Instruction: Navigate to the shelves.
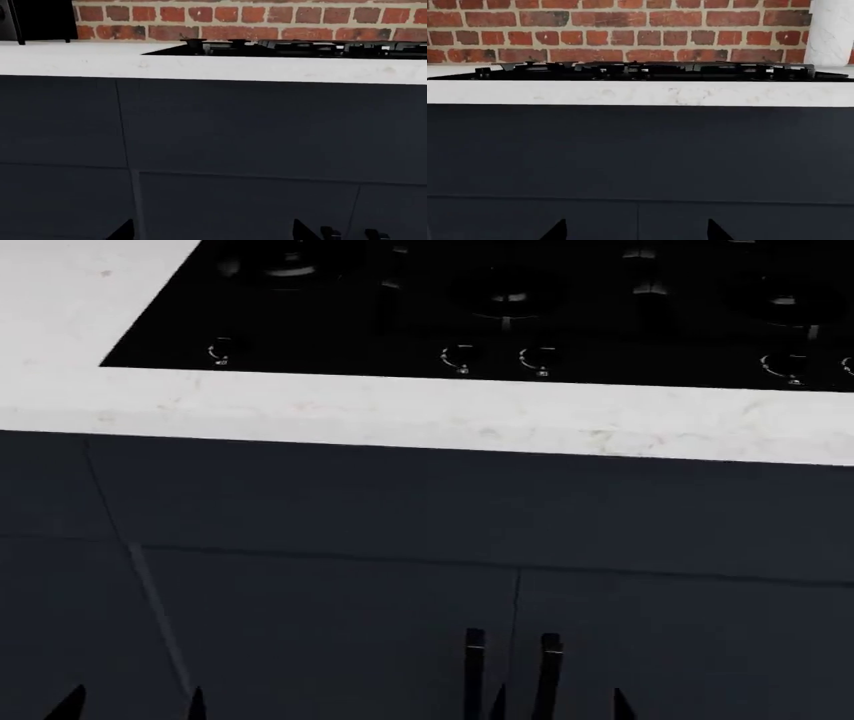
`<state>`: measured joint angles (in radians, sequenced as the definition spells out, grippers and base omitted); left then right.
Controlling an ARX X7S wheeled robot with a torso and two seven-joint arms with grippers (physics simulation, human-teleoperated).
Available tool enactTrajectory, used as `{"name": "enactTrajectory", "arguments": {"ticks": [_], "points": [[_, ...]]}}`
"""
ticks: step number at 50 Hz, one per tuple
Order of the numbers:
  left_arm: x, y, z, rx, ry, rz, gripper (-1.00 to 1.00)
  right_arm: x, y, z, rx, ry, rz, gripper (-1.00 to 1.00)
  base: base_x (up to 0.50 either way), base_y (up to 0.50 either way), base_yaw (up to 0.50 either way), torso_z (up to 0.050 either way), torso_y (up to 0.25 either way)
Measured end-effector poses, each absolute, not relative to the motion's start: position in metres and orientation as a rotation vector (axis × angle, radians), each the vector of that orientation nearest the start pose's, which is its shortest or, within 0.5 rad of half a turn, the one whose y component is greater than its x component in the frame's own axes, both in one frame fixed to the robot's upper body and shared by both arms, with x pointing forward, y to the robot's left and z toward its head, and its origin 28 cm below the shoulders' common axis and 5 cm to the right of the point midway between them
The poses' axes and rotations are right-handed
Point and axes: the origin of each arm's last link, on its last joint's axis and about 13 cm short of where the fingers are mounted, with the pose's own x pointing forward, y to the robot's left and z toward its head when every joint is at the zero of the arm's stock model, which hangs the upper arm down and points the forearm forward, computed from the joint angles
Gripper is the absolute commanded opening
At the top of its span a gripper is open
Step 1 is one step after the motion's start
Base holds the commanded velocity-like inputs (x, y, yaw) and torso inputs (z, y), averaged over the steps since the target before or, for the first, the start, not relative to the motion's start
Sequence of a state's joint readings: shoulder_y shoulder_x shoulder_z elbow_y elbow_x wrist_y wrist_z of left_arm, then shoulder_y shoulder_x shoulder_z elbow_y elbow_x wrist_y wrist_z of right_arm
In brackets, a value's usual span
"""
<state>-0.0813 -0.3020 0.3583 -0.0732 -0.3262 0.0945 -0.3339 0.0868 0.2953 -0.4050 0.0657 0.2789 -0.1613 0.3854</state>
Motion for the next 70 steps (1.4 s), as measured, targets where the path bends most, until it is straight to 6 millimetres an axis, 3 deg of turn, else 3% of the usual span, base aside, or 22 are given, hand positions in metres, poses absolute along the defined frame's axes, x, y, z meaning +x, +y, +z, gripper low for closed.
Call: {"name": "enactTrajectory", "arguments": {"ticks": [70], "points": [[0.2171, 0.2127, 0.0104, -0.012, 0.008, 0.017, 1.0, 0.2167, -0.0925, 0.0143, -0.004, -0.069, -0.011, 1.0, -0.5, 0.07, 0.0, 0.0, 0.0]]}}
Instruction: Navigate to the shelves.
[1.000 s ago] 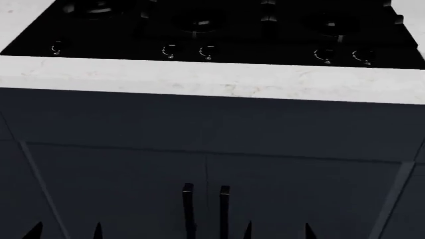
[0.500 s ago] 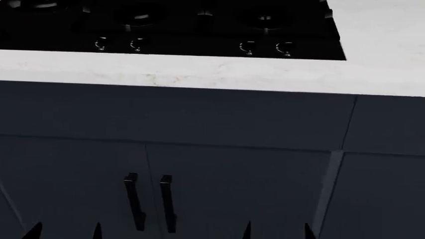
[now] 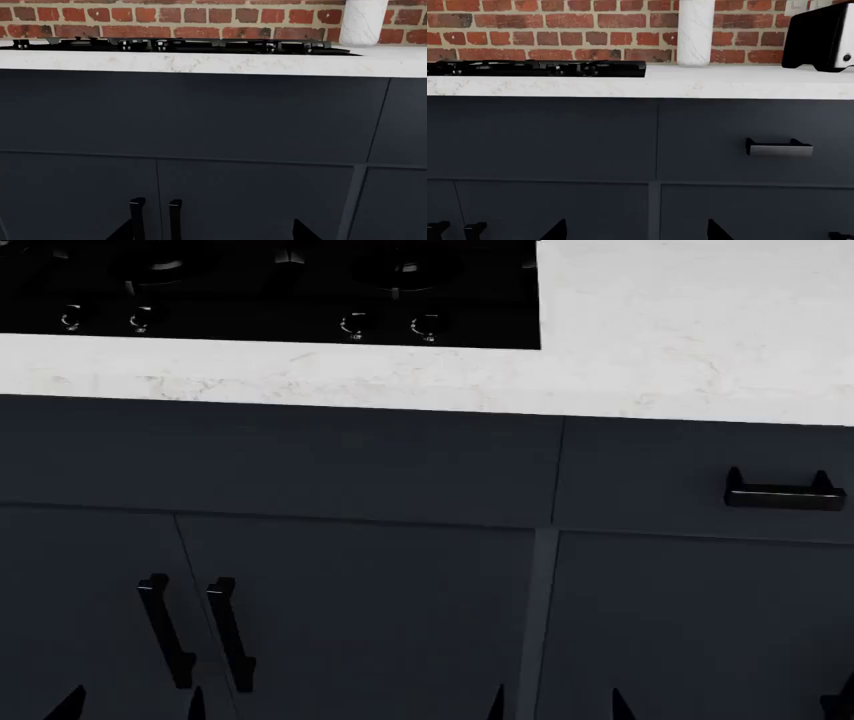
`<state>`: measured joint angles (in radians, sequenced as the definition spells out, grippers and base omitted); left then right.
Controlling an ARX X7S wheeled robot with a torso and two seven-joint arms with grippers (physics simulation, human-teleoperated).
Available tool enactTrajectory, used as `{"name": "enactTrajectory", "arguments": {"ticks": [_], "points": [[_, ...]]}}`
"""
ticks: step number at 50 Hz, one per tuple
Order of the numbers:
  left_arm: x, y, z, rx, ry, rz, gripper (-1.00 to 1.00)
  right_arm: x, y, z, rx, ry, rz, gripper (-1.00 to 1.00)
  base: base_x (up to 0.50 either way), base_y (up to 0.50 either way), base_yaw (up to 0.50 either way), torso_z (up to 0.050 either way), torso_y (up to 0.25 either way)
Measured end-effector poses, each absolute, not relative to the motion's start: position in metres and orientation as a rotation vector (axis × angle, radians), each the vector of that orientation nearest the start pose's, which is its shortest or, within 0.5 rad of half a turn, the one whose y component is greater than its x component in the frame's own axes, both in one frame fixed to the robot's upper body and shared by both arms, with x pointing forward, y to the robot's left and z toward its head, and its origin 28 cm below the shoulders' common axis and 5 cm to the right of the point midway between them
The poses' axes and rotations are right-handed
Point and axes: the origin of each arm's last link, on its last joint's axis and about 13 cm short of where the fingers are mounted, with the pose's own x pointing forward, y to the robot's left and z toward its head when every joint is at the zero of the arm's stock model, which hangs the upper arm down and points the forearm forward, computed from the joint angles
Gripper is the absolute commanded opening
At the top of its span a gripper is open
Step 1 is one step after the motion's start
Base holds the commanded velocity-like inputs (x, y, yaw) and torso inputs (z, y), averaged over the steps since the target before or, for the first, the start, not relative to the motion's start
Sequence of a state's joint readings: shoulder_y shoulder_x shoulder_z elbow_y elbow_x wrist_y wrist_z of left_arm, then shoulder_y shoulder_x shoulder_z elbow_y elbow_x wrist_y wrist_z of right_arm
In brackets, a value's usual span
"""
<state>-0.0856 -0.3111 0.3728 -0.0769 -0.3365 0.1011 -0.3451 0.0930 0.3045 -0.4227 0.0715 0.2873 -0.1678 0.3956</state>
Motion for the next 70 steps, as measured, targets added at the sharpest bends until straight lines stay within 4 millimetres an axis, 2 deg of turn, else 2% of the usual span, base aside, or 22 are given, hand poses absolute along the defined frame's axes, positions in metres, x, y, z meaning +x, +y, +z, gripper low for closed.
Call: {"name": "enactTrajectory", "arguments": {"ticks": [70], "points": [[0.217, 0.2131, 0.0106, -0.013, 0.007, 0.018, 1.0, 0.2175, -0.0925, 0.0137, -0.005, -0.065, -0.015, 1.0, -0.5, 0.04, 0.0, 0.0, 0.0]]}}
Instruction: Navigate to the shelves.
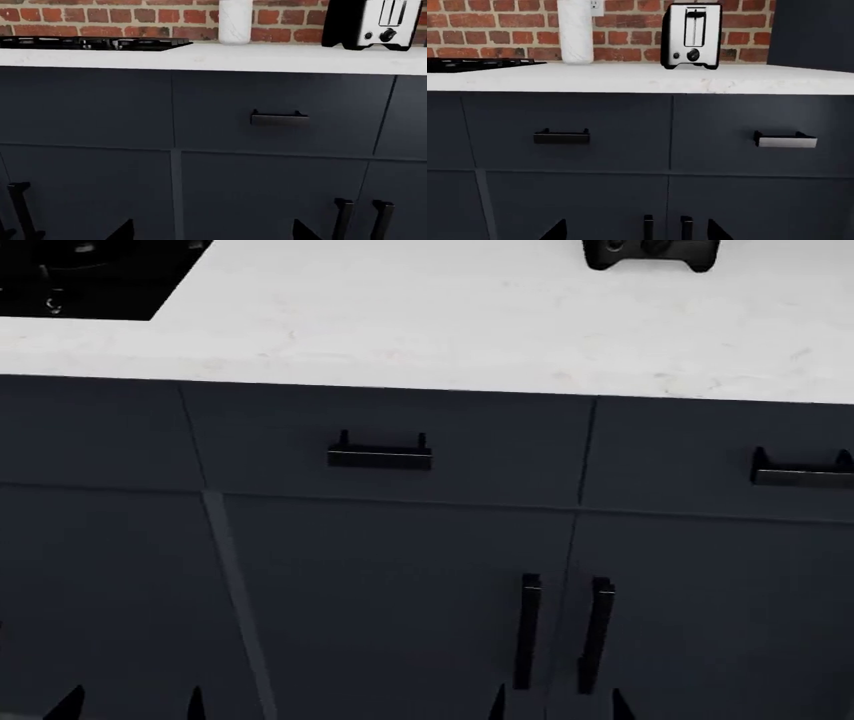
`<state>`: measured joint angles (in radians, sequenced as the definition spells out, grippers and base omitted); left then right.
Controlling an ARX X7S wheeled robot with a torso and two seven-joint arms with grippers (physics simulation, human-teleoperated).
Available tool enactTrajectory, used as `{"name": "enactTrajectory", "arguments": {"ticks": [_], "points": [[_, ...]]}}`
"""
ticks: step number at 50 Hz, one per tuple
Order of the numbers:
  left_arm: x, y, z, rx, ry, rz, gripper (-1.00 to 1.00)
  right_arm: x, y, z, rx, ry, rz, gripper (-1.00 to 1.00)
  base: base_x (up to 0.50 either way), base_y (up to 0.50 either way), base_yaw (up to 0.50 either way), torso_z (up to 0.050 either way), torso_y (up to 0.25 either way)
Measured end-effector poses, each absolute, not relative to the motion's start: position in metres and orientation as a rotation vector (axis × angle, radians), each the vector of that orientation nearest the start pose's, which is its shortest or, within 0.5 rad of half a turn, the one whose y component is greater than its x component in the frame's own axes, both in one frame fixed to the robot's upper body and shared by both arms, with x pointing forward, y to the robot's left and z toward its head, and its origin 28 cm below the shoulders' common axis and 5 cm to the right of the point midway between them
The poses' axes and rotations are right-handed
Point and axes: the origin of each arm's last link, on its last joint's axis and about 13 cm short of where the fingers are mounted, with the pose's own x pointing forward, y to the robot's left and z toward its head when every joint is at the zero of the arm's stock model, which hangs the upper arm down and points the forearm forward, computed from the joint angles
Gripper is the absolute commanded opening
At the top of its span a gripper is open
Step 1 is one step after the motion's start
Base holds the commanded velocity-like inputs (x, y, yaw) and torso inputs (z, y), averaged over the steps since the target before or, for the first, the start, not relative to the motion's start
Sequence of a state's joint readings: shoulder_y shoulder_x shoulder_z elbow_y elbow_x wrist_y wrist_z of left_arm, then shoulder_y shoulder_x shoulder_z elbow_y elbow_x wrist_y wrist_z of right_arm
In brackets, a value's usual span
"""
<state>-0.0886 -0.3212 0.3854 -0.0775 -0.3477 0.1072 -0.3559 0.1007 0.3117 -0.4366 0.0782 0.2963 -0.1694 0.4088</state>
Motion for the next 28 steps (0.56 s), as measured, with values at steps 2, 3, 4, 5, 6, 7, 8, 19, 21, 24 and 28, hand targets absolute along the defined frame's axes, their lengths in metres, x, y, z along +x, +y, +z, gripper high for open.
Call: {"name": "enactTrajectory", "arguments": {"ticks": [2, 3, 4, 5, 6, 7, 8, 19, 21, 24, 28], "points": [[0.217, 0.2131, 0.0106, -0.013, 0.007, 0.018, 1.0, 0.2174, -0.0925, 0.0138, -0.006, -0.065, -0.015, 1.0, -0.5, 0.05, 0.0, 0.0, 0.0], [0.217, 0.2131, 0.0106, -0.013, 0.007, 0.018, 1.0, 0.2174, -0.0924, 0.0138, -0.006, -0.065, -0.015, 1.0, -0.5, 0.05, 0.0, 0.0, 0.0], [0.217, 0.2131, 0.0106, -0.013, 0.007, 0.018, 1.0, 0.2174, -0.0924, 0.0138, -0.006, -0.065, -0.015, 1.0, -0.5, 0.04, 0.0, 0.0, 0.0], [0.217, 0.2131, 0.0106, -0.013, 0.007, 0.018, 1.0, 0.2173, -0.0924, 0.0138, -0.006, -0.064, -0.016, 1.0, -0.5, 0.04, 0.0, 0.0, 0.0], [0.217, 0.2131, 0.0106, -0.013, 0.007, 0.018, 1.0, 0.2173, -0.0924, 0.0139, -0.006, -0.064, -0.016, 1.0, -0.5, 0.04, 0.0, 0.0, 0.0], [0.217, 0.2131, 0.0106, -0.013, 0.007, 0.018, 1.0, 0.2173, -0.0924, 0.0139, -0.006, -0.064, -0.016, 1.0, -0.5, 0.05, 0.0, 0.0, 0.0], [0.2169, 0.2131, 0.0106, -0.013, 0.007, 0.018, 1.0, 0.2173, -0.0923, 0.0139, -0.006, -0.064, -0.016, 1.0, -0.5, 0.04, 0.0, 0.0, 0.0], [0.2168, 0.2134, 0.0103, -0.013, 0.007, 0.019, 1.0, 0.2173, -0.092, 0.0139, -0.007, -0.064, -0.016, 1.0, -0.5, 0.04, 0.0, 0.0, 0.0], [0.217, 0.2134, 0.0102, -0.012, 0.007, 0.02, 1.0, 0.2173, -0.0919, 0.0139, -0.007, -0.065, -0.016, 1.0, -0.5, 0.04, 0.0, 0.0, 0.0], [0.2172, 0.2135, 0.01, -0.012, 0.007, 0.02, 1.0, 0.2174, -0.0919, 0.0138, -0.008, -0.065, -0.016, 1.0, -0.5, 0.04, 0.0, 0.0, 0.0], [0.2173, 0.2136, 0.0099, -0.012, 0.007, 0.02, 1.0, 0.2174, -0.0918, 0.0138, -0.008, -0.065, -0.016, 1.0, -0.5, 0.04, 0.0, 0.0, 0.0]]}}
